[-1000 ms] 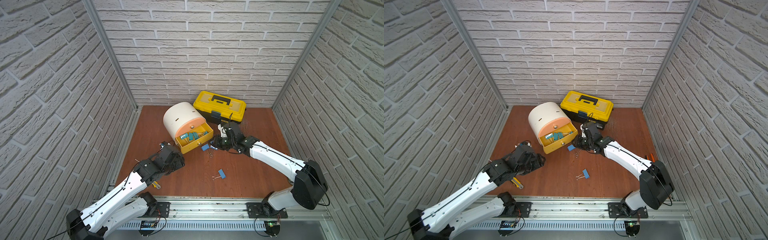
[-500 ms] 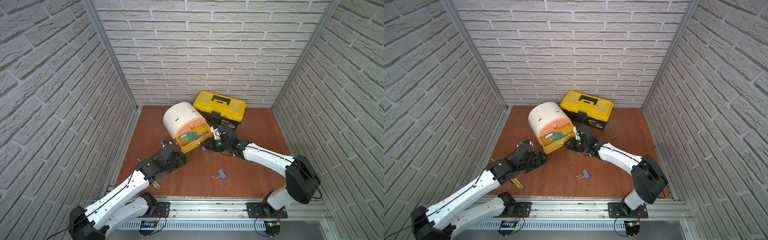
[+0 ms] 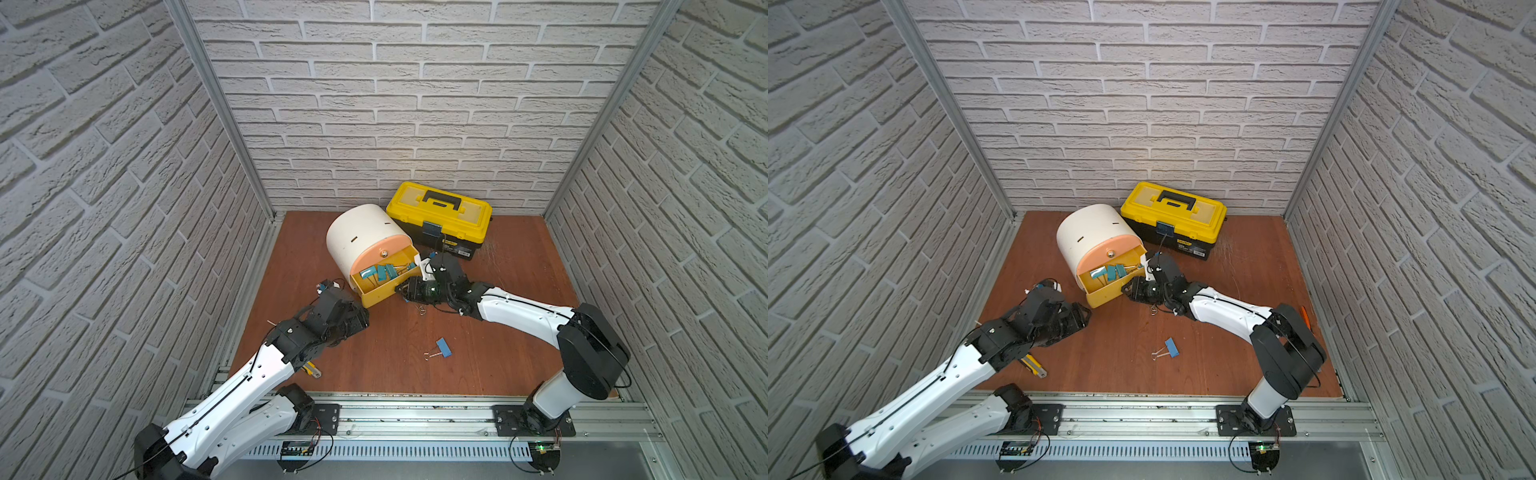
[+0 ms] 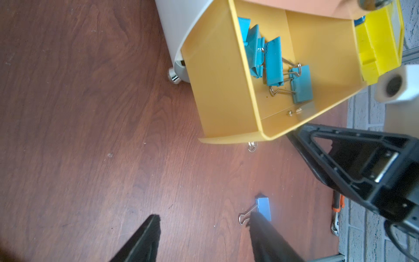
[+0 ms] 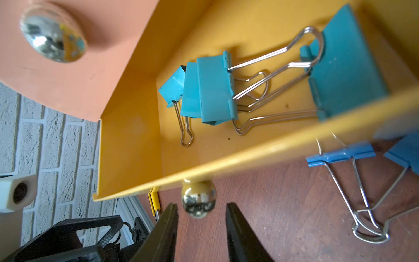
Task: Put the binder clips in the drawer according to color
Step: Close the drawer in the storage box.
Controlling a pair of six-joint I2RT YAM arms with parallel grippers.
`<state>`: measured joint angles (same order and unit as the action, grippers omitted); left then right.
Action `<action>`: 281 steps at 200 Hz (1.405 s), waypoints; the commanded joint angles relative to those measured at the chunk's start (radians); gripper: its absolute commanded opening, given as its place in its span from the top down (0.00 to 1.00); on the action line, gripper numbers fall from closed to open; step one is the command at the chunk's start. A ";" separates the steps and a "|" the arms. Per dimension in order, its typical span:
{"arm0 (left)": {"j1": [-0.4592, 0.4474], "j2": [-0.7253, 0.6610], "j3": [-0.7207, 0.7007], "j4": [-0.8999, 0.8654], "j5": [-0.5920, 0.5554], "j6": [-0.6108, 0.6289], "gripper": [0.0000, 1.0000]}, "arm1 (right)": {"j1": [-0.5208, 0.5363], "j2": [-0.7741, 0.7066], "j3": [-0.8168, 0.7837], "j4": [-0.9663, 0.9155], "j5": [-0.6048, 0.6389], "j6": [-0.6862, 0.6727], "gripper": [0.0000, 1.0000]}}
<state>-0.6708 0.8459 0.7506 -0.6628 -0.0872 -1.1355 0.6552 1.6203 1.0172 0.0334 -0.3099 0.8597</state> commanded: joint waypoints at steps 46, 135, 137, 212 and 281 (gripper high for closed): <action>0.040 -0.019 0.029 -0.035 0.033 0.042 0.33 | 0.013 0.018 0.027 0.051 0.032 0.000 0.68; 0.061 -0.031 0.037 -0.056 0.043 0.051 0.33 | 0.013 0.065 0.097 0.033 0.035 -0.015 0.75; 0.062 -0.031 0.037 -0.055 0.043 0.051 0.33 | 0.013 0.065 0.098 0.033 0.035 -0.015 0.75; 0.080 -0.032 0.051 -0.071 0.059 0.068 0.33 | 0.009 0.110 0.162 0.017 0.054 -0.016 0.79; 0.087 -0.058 0.043 -0.090 0.060 0.068 0.32 | -0.012 0.136 0.179 0.049 0.078 0.023 0.79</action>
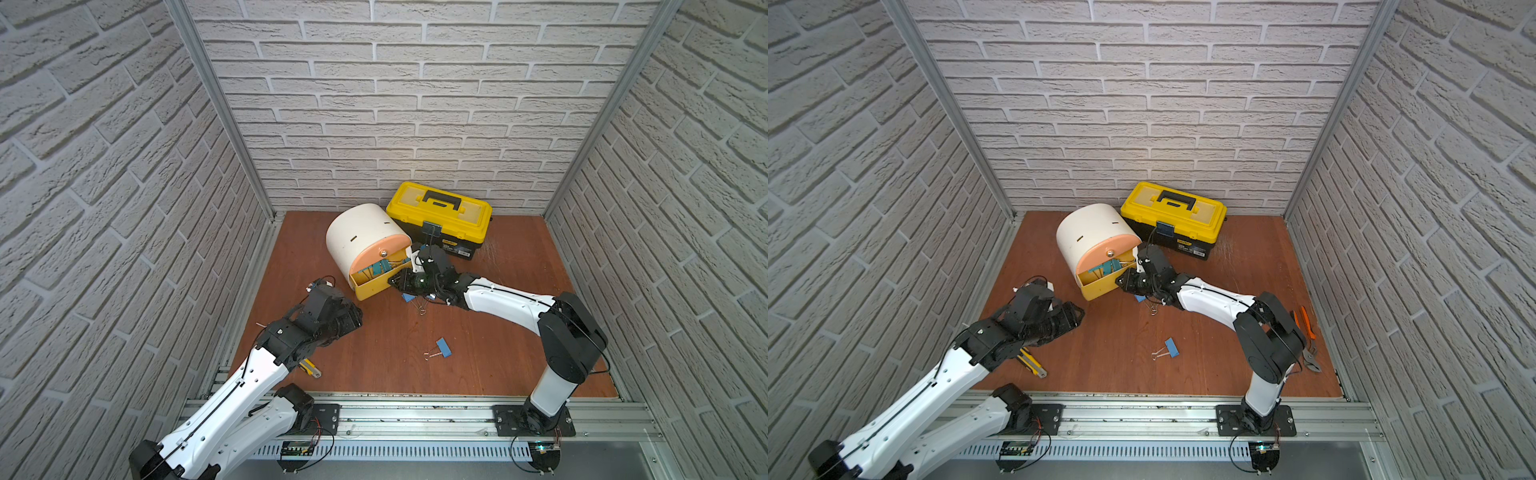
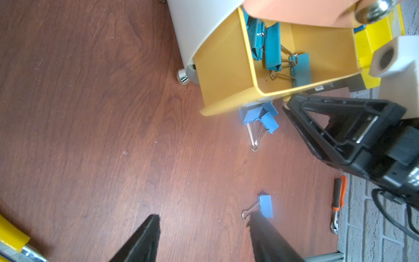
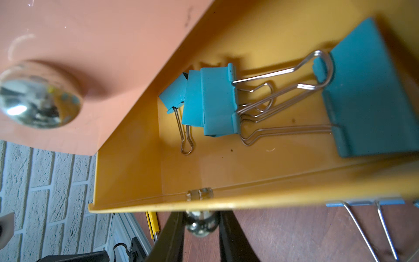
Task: Put the binder clips in the drawer according to color
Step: Close the drawer in the storage box.
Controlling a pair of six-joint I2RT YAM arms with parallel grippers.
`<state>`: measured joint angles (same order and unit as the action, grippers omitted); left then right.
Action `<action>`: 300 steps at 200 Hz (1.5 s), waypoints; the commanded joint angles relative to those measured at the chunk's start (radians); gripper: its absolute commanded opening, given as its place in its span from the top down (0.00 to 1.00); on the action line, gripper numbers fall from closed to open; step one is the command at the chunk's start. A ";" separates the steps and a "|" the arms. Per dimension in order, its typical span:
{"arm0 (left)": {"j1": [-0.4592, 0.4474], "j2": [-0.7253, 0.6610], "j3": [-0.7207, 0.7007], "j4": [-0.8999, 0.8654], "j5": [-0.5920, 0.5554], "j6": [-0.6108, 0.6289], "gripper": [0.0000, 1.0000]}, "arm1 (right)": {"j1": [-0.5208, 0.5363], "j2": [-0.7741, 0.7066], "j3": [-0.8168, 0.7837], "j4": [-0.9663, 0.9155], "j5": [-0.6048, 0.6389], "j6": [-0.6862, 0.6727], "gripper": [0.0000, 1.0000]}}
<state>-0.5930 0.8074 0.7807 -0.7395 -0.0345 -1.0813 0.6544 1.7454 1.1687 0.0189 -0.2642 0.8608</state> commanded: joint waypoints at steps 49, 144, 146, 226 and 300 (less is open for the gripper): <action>0.021 -0.031 0.007 -0.021 0.016 0.017 0.32 | -0.021 0.031 0.034 0.108 0.047 0.060 0.78; 0.048 -0.030 0.008 -0.025 0.036 0.030 0.33 | -0.042 0.041 0.046 0.125 0.068 0.081 0.63; 0.050 -0.031 0.009 -0.024 0.037 0.030 0.33 | -0.043 0.042 0.046 0.125 0.068 0.080 0.63; 0.059 -0.033 0.010 -0.034 0.040 0.032 0.32 | -0.050 0.083 0.081 0.141 0.065 0.098 0.52; 0.068 -0.029 0.015 -0.038 0.042 0.035 0.33 | -0.054 0.111 0.097 0.167 0.082 0.128 0.39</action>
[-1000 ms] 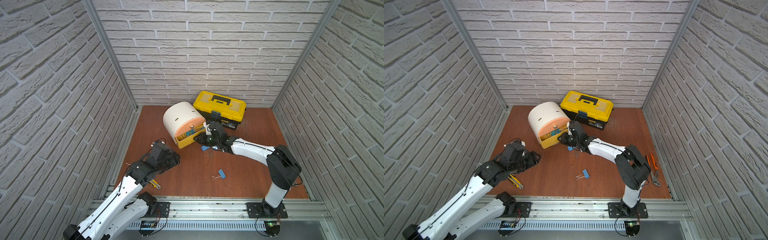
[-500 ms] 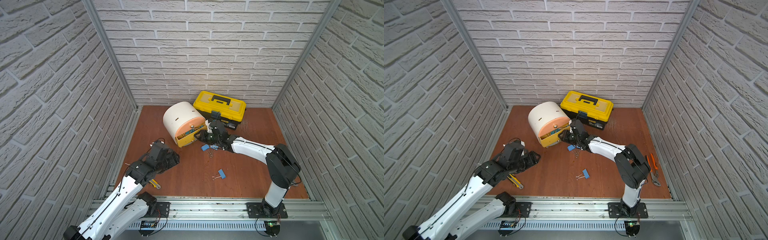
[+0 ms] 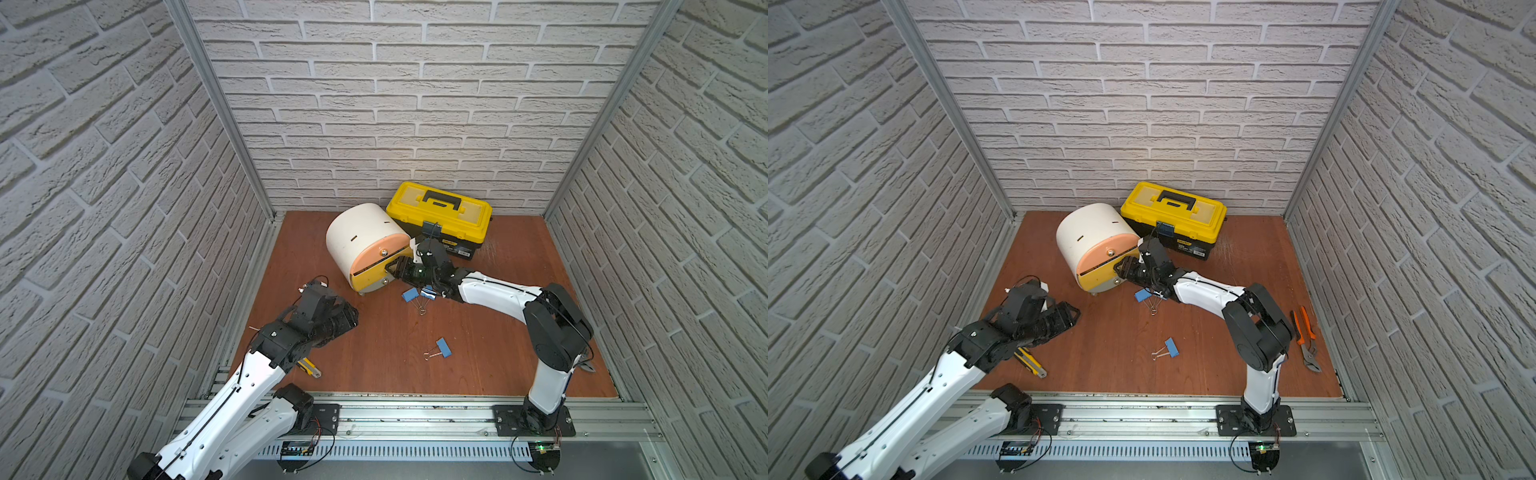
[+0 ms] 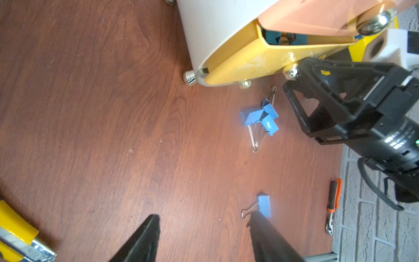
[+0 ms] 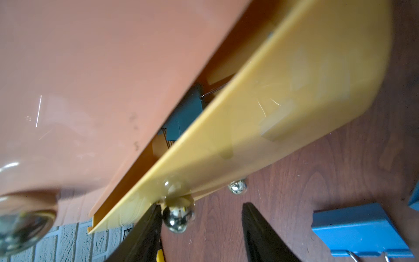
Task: Put the binder clips in the drawer according to color
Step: Close the drawer in the storage box.
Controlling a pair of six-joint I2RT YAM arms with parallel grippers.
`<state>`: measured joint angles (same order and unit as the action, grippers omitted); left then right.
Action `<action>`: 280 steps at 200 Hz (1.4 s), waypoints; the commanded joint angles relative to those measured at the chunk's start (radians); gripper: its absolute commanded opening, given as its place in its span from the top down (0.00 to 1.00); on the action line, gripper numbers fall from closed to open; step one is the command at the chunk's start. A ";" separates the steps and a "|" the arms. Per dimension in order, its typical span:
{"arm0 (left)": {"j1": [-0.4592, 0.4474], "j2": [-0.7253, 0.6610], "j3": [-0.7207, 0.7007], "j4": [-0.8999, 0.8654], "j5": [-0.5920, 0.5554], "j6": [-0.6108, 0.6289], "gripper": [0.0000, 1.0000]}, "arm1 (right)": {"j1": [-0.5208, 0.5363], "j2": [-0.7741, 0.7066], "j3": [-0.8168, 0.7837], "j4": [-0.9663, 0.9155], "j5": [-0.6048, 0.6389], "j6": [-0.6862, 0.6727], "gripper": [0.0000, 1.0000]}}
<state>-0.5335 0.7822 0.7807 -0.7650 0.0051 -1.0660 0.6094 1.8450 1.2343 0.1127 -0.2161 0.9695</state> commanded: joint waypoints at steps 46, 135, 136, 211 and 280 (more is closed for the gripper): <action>0.013 -0.001 0.020 -0.019 0.002 0.023 0.32 | -0.011 0.028 0.025 0.105 0.049 0.051 0.36; 0.023 -0.003 0.026 -0.027 0.006 0.032 0.33 | -0.014 0.044 -0.002 0.186 0.055 0.104 0.33; 0.024 -0.004 0.027 -0.026 0.006 0.032 0.33 | -0.014 0.043 -0.002 0.185 0.056 0.104 0.33; 0.030 0.023 0.052 -0.007 0.009 0.053 0.33 | -0.017 -0.091 -0.140 0.193 0.052 0.074 0.34; 0.032 0.007 0.073 -0.021 0.003 0.055 0.33 | -0.025 -0.125 -0.335 0.372 0.026 0.203 0.47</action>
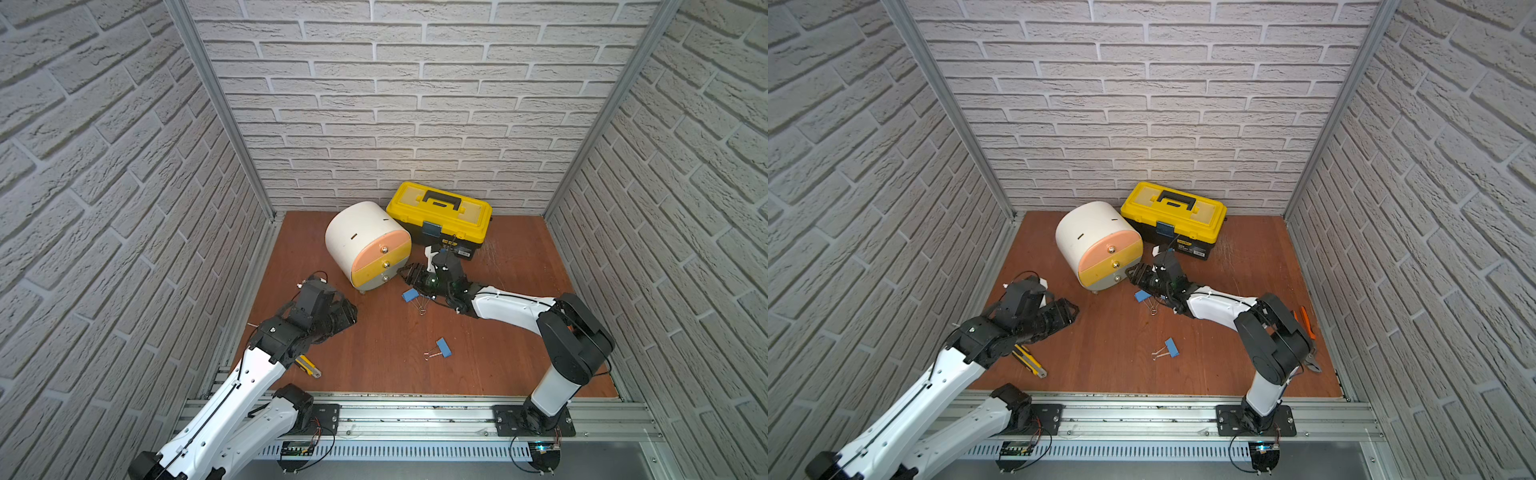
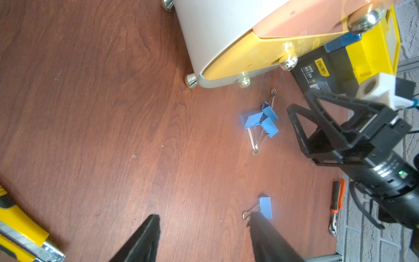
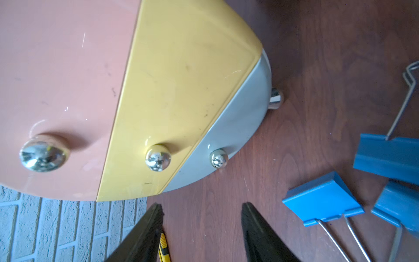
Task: Put the binder clips in the drawer according to color
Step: Close the drawer in the storage box.
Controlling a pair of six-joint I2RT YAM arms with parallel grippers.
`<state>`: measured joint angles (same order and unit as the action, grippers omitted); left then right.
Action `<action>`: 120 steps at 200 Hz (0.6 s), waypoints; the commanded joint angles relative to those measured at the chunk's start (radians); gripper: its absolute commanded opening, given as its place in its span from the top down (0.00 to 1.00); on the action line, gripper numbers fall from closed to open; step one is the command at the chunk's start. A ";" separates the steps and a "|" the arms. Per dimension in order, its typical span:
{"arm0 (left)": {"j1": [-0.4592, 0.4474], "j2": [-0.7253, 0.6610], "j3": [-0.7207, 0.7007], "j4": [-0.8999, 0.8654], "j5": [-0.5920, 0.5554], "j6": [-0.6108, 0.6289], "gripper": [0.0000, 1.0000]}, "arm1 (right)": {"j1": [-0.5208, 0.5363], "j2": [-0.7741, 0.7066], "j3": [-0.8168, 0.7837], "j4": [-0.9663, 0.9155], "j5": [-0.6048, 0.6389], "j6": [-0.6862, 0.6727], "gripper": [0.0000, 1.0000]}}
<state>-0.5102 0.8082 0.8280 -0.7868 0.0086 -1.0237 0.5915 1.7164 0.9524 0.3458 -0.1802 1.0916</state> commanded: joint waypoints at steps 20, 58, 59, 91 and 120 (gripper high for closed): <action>0.009 -0.029 0.024 -0.009 -0.002 0.010 0.33 | -0.008 0.053 -0.061 0.224 -0.029 0.134 0.50; 0.010 -0.049 0.022 -0.031 -0.008 0.007 0.33 | -0.005 0.149 -0.049 0.356 -0.035 0.227 0.53; 0.010 -0.050 0.023 -0.031 -0.008 0.007 0.33 | -0.004 0.151 -0.048 0.357 -0.035 0.231 0.54; 0.013 -0.053 0.023 -0.040 -0.009 0.005 0.33 | 0.007 0.213 -0.010 0.380 -0.039 0.257 0.54; 0.017 -0.049 0.025 -0.041 -0.009 0.005 0.33 | 0.016 0.252 0.031 0.392 -0.045 0.266 0.54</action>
<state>-0.5037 0.7639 0.8295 -0.8188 0.0074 -1.0245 0.5949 1.9511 0.9344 0.6518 -0.2153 1.3315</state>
